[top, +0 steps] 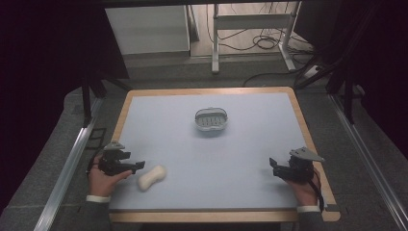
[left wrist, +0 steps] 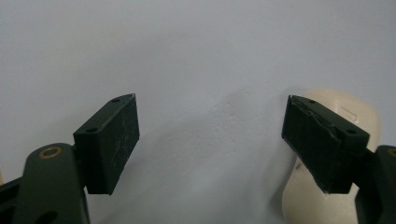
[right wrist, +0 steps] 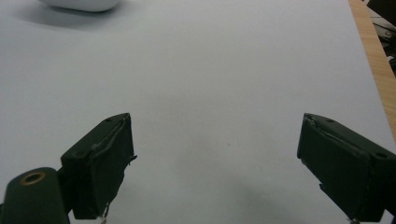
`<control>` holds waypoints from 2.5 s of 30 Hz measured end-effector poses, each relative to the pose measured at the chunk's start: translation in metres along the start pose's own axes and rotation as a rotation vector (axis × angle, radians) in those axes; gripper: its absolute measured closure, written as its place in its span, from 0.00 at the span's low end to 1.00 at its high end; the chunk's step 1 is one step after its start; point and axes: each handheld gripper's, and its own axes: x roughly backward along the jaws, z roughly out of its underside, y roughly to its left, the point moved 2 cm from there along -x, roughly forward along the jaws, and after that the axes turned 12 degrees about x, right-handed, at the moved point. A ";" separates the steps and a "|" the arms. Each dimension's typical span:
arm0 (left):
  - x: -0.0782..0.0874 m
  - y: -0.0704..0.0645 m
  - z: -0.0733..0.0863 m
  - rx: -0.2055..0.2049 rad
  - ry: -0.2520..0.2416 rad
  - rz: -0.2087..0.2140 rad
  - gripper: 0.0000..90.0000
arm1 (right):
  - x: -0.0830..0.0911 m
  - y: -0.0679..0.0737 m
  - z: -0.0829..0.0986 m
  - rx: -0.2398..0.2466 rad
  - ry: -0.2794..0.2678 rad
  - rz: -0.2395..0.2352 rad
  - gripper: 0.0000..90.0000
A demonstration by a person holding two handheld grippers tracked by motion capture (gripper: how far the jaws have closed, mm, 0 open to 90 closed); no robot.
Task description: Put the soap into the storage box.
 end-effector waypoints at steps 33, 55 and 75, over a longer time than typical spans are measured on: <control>0.020 -0.033 -0.022 -0.096 0.122 0.018 0.26 | 0.006 0.001 0.000 0.005 -0.006 0.005 0.12; 0.006 -0.051 -0.017 -0.153 0.200 0.031 0.28 | 0.007 0.001 0.001 0.006 -0.003 0.008 0.12; -0.013 -0.070 0.003 -0.247 0.323 -0.008 0.34 | 0.005 0.003 0.001 0.010 0.008 0.001 0.12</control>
